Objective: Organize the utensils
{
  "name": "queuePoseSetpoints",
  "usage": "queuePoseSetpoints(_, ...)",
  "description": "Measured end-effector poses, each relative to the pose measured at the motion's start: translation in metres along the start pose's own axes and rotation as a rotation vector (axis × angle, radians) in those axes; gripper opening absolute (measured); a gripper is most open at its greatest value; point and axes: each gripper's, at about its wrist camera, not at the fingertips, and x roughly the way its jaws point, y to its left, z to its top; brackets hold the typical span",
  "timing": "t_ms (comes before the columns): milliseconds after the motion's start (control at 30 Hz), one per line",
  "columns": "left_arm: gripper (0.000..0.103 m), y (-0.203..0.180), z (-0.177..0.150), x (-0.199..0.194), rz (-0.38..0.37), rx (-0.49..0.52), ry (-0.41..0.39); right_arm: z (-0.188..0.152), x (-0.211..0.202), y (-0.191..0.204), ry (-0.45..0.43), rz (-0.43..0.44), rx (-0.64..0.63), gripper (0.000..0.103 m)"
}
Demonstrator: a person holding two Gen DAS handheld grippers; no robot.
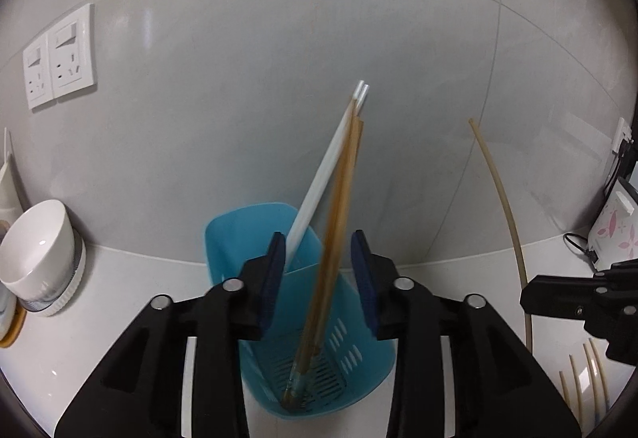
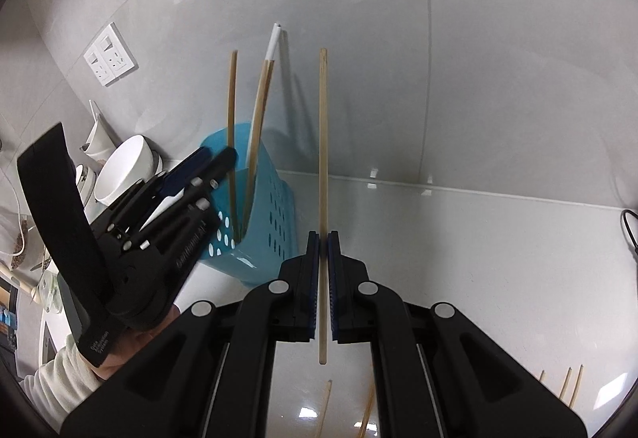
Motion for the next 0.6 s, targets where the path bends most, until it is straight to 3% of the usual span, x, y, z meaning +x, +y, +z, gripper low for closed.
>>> queuePoseSetpoints(67, 0.047, 0.005, 0.000, -0.006, 0.021, -0.003, 0.017, 0.002, -0.002, 0.002, -0.009, 0.011, -0.004, 0.004)
queuePoseSetpoints(133, 0.066, 0.011, 0.000, -0.014, 0.023, -0.028, 0.027, 0.004, -0.003, 0.005, -0.026, 0.024, -0.010, 0.004)
queuePoseSetpoints(333, 0.094, 0.033, 0.002, -0.033, 0.058, -0.094, 0.113, 0.012, -0.004, 0.018, -0.092, 0.106, -0.015, 0.004)
queuePoseSetpoints(600, 0.097, 0.054, -0.001, -0.046, 0.116, -0.121, 0.164, 0.023, 0.002, 0.041, -0.194, 0.184, -0.020, 0.004)
